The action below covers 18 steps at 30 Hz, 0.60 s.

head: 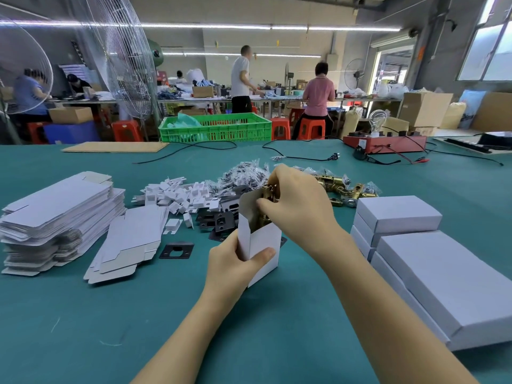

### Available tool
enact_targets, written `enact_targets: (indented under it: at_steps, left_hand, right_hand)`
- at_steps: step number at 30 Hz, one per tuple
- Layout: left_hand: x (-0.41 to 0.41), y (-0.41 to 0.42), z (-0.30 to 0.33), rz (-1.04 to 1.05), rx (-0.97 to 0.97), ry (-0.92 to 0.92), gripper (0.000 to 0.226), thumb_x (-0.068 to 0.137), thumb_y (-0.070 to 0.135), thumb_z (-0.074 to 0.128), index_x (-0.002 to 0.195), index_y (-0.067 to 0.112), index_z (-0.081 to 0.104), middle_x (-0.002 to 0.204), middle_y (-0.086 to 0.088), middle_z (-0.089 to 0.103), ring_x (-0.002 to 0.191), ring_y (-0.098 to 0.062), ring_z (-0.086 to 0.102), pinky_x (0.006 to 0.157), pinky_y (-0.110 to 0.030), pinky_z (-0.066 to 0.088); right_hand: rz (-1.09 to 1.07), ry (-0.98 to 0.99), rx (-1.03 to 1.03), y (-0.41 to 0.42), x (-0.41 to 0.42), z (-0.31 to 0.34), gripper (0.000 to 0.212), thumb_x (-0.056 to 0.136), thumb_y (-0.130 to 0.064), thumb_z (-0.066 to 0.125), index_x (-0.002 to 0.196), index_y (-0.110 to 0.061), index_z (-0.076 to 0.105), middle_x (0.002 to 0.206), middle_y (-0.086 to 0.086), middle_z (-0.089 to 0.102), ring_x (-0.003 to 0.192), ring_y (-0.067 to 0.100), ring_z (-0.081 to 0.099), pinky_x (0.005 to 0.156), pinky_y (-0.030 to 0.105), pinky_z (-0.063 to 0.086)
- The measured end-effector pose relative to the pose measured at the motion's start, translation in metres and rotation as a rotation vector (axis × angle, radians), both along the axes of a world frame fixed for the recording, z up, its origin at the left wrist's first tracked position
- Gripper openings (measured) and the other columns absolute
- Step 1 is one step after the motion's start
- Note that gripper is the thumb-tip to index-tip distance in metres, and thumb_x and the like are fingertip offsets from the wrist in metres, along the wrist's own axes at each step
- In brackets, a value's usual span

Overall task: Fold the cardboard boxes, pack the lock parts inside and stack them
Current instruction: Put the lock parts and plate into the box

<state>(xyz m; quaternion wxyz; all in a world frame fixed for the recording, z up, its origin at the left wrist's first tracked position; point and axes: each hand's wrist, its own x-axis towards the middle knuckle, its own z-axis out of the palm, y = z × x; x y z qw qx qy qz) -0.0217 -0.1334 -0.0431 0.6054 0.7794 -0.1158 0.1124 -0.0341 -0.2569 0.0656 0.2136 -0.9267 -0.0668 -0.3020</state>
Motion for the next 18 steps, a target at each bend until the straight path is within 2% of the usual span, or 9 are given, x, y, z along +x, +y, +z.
enact_targets:
  at_steps: [3, 6, 9, 11, 13, 18]
  left_hand:
    - [0.000, 0.000, -0.002, 0.019, 0.033, -0.032, 0.038, 0.076, 0.027, 0.082, 0.082, -0.002, 0.058, 0.066, -0.012, 0.044, 0.056, -0.010, 0.032, 0.054, -0.022, 0.026]
    - [0.002, 0.000, -0.003, 0.040, 0.037, -0.058, 0.039, 0.076, 0.029, 0.082, 0.085, -0.002, 0.061, 0.070, -0.020, 0.052, 0.056, -0.010, 0.034, 0.056, -0.025, 0.029]
    - [0.002, 0.000, -0.004, 0.071, 0.068, -0.094, 0.032, 0.076, 0.029, 0.082, 0.073, 0.008, 0.058, 0.052, 0.009, 0.043, 0.051, -0.008, 0.034, 0.050, -0.019, 0.028]
    - [0.002, -0.001, -0.004, 0.090, 0.088, -0.108, 0.037, 0.076, 0.028, 0.082, 0.064, 0.015, 0.050, 0.049, 0.013, 0.041, 0.050, -0.008, 0.035, 0.049, -0.018, 0.029]
    - [0.002, -0.001, -0.004, 0.105, 0.112, -0.138, 0.043, 0.076, 0.029, 0.082, 0.061, 0.014, 0.044, 0.049, 0.010, 0.039, 0.051, -0.010, 0.033, 0.049, -0.020, 0.028]
    - [0.003, -0.002, -0.004, 0.099, 0.121, -0.181, 0.041, 0.078, 0.029, 0.081, 0.068, 0.003, 0.051, 0.058, -0.012, 0.045, 0.053, -0.012, 0.029, 0.052, -0.029, 0.025]
  right_hand:
    - [-0.011, -0.015, -0.049, 0.002, 0.000, -0.003, 0.025, 0.078, -0.018, 0.062, 0.092, -0.009, 0.043, 0.073, 0.005, 0.050, 0.074, 0.029, 0.044, 0.054, 0.037, 0.032]
    - [-0.044, -0.010, -0.073, 0.003, 0.001, -0.007, 0.022, 0.078, -0.020, 0.061, 0.088, -0.011, 0.044, 0.075, 0.006, 0.053, 0.076, 0.027, 0.042, 0.052, 0.034, 0.030]
    - [-0.042, -0.007, -0.038, 0.002, 0.002, -0.007, 0.016, 0.079, -0.020, 0.060, 0.084, -0.010, 0.049, 0.075, 0.007, 0.056, 0.078, 0.026, 0.045, 0.054, 0.034, 0.034]
    - [-0.024, 0.015, -0.026, -0.002, 0.003, -0.007, 0.013, 0.078, -0.019, 0.060, 0.081, -0.009, 0.053, 0.076, 0.006, 0.059, 0.080, 0.026, 0.049, 0.059, 0.035, 0.039]
    - [-0.004, 0.049, -0.041, -0.007, 0.004, -0.006, 0.013, 0.078, -0.020, 0.062, 0.080, -0.008, 0.056, 0.077, 0.006, 0.061, 0.081, 0.026, 0.051, 0.061, 0.034, 0.041]
    - [0.015, 0.102, -0.063, -0.007, 0.005, -0.005, 0.013, 0.076, -0.017, 0.063, 0.082, -0.006, 0.057, 0.079, 0.009, 0.060, 0.080, 0.026, 0.051, 0.060, 0.034, 0.042]
